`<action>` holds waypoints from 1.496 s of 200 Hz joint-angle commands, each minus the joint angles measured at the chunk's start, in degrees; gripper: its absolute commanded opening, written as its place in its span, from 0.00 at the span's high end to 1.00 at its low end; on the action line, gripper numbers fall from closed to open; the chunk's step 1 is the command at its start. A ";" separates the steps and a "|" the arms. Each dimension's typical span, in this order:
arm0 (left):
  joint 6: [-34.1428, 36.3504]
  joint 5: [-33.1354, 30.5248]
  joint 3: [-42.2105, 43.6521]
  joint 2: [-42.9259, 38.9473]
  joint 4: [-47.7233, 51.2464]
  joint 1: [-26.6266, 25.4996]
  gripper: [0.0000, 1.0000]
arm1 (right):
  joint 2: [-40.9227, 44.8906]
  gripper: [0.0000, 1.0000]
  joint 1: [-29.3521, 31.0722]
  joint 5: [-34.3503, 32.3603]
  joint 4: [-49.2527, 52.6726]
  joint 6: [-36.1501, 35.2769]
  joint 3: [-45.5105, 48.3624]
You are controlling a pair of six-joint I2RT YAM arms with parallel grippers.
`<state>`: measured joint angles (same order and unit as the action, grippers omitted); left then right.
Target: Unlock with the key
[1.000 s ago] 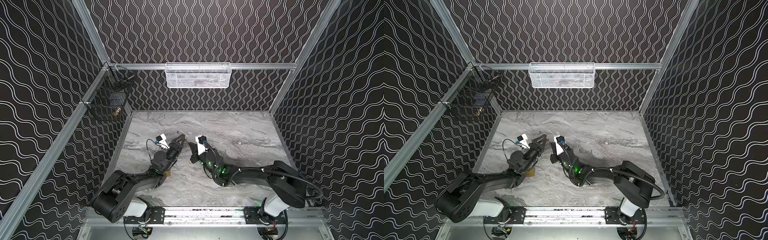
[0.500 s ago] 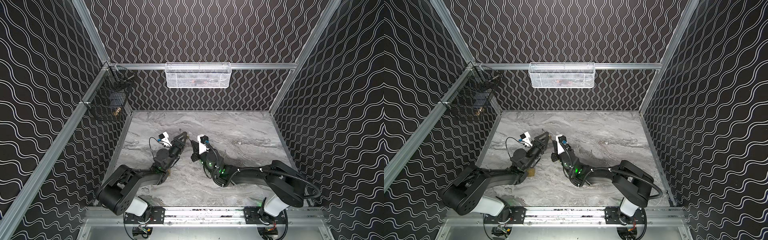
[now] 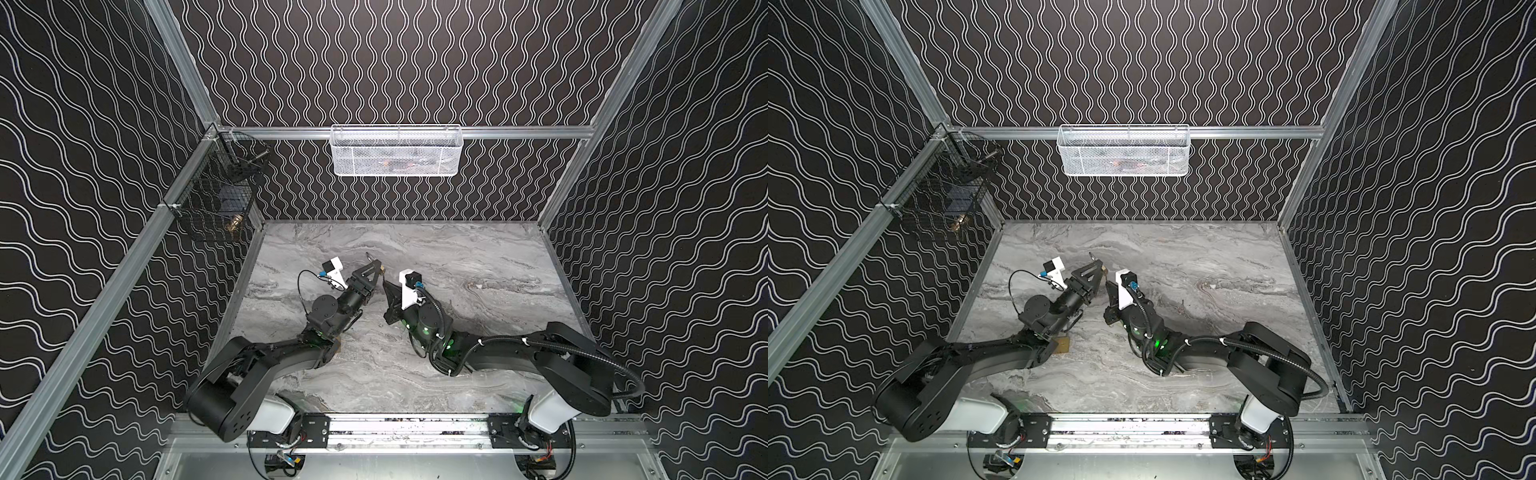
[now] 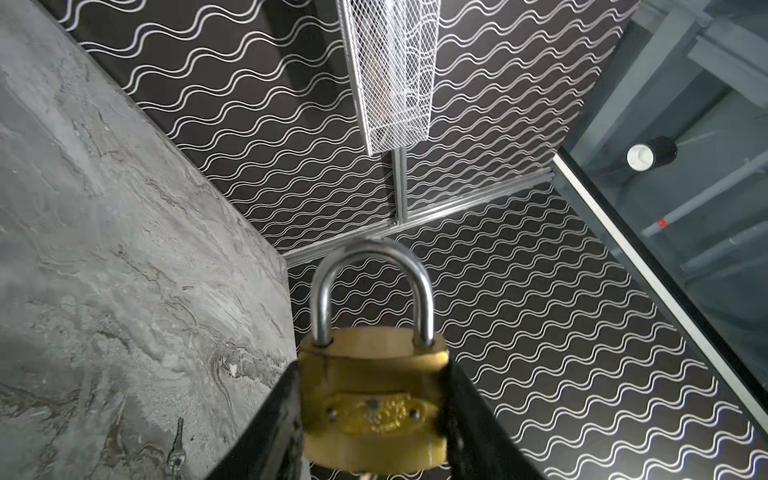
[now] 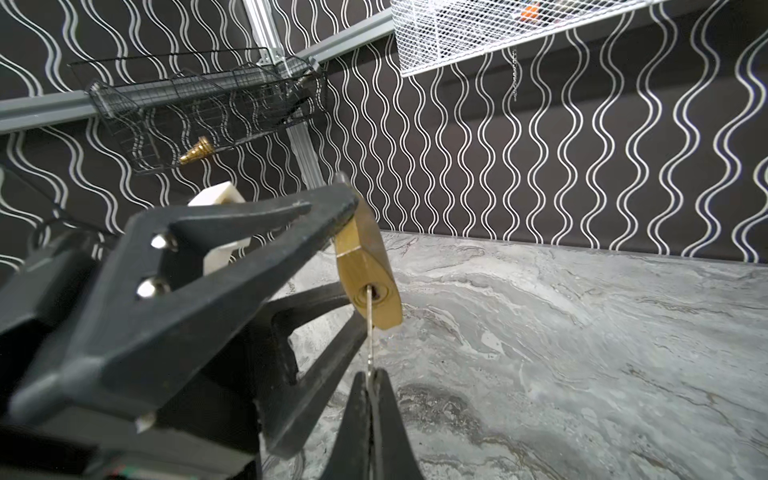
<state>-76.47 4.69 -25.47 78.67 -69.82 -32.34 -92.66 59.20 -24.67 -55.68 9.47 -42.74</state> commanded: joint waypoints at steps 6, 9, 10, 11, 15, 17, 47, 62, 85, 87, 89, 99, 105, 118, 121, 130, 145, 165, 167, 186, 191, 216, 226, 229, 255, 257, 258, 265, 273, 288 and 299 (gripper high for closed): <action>11.73 10.15 -1.24 -4.42 16.43 -1.08 1.00 | 1.40 1.00 -0.14 2.34 -4.35 -0.26 0.69; 12.97 9.98 -1.55 -5.01 18.65 -1.06 1.00 | 1.49 1.00 -0.14 2.42 -4.33 -0.17 0.85; 13.43 9.94 -1.66 -5.24 19.36 -1.06 1.00 | 1.51 1.00 -0.14 2.42 -4.29 -0.12 0.88; 13.88 9.88 -1.80 -5.44 20.03 -1.11 1.00 | 1.51 1.00 -0.14 2.43 -4.32 -0.10 0.93; 15.77 9.55 -2.32 -6.45 22.67 -1.27 1.00 | 1.65 1.00 -0.14 2.51 -4.47 0.13 1.18; 16.67 9.31 -2.55 -6.83 24.17 -1.35 1.00 | 1.68 1.00 -0.14 2.52 -4.56 0.22 1.26; 28.80 3.57 -5.73 -12.05 40.40 -3.00 1.00 | 2.95 1.00 -0.14 3.16 -4.54 1.05 2.61; 33.56 0.80 -6.79 -13.55 44.87 -3.41 1.00 | 3.78 1.00 -0.14 3.63 -4.37 1.62 3.34; 37.74 -2.70 -6.33 -14.86 46.63 -3.72 1.00 | 5.13 1.00 -0.14 5.00 -2.08 2.77 3.89; 37.91 -2.87 -6.16 -14.93 46.45 -3.70 1.00 | 5.19 1.00 -0.14 5.09 -1.78 2.86 3.89; 38.02 -3.09 -5.99 -14.95 46.33 -3.70 1.00 | 5.27 1.00 -0.14 5.20 -1.44 2.95 3.96; 38.52 -4.40 -5.07 -15.13 45.03 -3.75 1.00 | 5.81 1.00 -0.08 6.06 -0.82 3.49 4.41; 39.02 -4.83 -4.30 -15.34 43.25 -3.72 1.00 | 6.16 1.00 -0.05 6.64 -0.37 3.97 4.80; 40.08 -5.93 -2.99 -15.55 40.40 -3.71 1.00 | 6.78 1.00 0.23 6.91 0.45 5.29 5.99; 40.28 -6.34 -2.86 -15.57 40.12 -3.75 1.00 | 6.98 1.00 0.22 6.87 0.60 5.62 6.28; 41.38 -7.16 -2.65 -15.57 39.55 -3.70 1.00 | 7.42 1.00 0.23 6.92 0.92 6.61 7.23; 42.18 -8.24 -2.20 -15.35 38.66 -3.71 1.00 | 8.19 1.00 0.21 6.65 0.49 7.60 8.74; 40.83 -8.62 -0.79 -14.89 34.97 -3.72 1.00 | 8.55 1.00 0.27 6.86 1.39 7.62 8.58; 40.51 -8.70 -0.67 -14.87 34.76 -3.77 1.00 | 8.53 1.00 0.23 6.90 1.44 7.65 8.49; 36.27 -10.76 1.12 -15.83 30.81 -3.76 1.00 | 7.97 1.00 0.39 7.24 2.07 8.13 8.12; 34.78 -11.75 1.52 -16.38 30.31 -3.78 1.00 | 7.81 1.00 0.47 7.26 2.07 8.34 8.19; 28.64 -14.98 2.67 -18.15 28.84 -3.73 1.00 | 6.84 1.00 0.73 7.99 0.84 9.20 8.57; 26.70 -15.70 2.78 -18.57 29.40 -3.71 1.00 | 6.68 1.00 0.79 8.39 0.84 9.25 8.38; 26.36 -15.82 2.78 -18.64 29.40 -3.73 1.00 | 6.66 1.00 0.82 8.40 0.84 9.25 8.26; 23.79 -15.77 3.72 -18.27 27.75 -3.54 1.00 | 6.61 1.00 1.27 7.88 1.27 8.98 7.86; 23.68 -15.79 3.73 -18.22 27.69 -3.55 1.00 | 6.57 1.00 1.27 7.88 1.32 8.98 7.81; 23.62 -15.77 3.75 -18.21 27.70 -3.54 1.00 | 6.55 1.00 1.27 7.88 1.34 8.98 7.83; 23.30 -15.71 3.77 -18.09 27.66 -3.47 1.00 | 6.44 1.00 1.31 7.94 1.28 8.90 7.78; 23.58 -15.51 3.74 -17.91 27.30 -3.45 1.00 | 6.29 1.00 1.35 7.88 1.43 8.89 7.77; 25.29 -15.50 3.26 -18.37 29.36 -3.27 1.00 | 6.05 1.00 1.36 7.26 1.92 8.98 8.10; 28.04 -16.21 2.38 -19.99 33.95 -3.25 1.00 | 5.69 1.00 1.27 6.43 3.64 9.49 8.29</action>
<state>-51.07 -10.22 -21.71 60.60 -37.01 -35.81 -86.41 60.42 -16.25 -51.81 17.56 -34.50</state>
